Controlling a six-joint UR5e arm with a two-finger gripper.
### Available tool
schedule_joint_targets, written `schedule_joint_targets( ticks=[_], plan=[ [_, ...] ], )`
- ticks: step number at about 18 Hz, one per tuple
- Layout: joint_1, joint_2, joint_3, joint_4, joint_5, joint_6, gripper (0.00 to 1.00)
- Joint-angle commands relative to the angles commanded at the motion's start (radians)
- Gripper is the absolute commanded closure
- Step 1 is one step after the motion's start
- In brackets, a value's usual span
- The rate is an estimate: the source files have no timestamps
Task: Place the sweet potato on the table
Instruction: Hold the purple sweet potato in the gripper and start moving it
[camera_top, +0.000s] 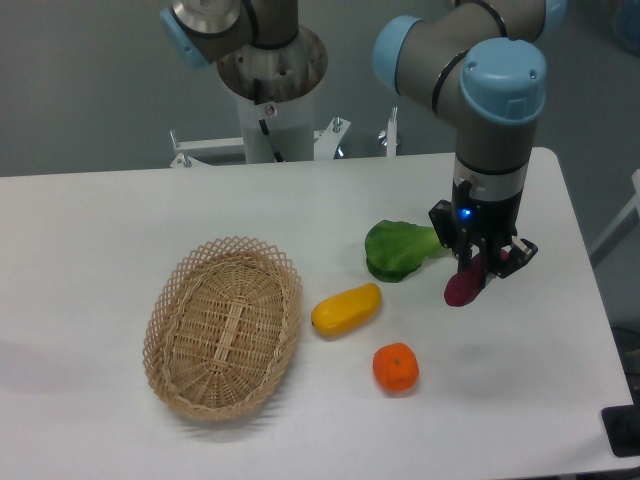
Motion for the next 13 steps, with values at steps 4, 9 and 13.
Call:
schedule_joint_targets(
  ticks=[4, 9, 13],
  plan=[
    [0.002, 0.002, -0.011, 0.002, 0.000, 0.003, 0.79],
    [0.009, 0.017, -0.035, 0.000, 0.000, 0.006, 0.79],
    [0.009, 0.028, -0.067, 0.008, 0.002, 0.031, 0.79]
  ],
)
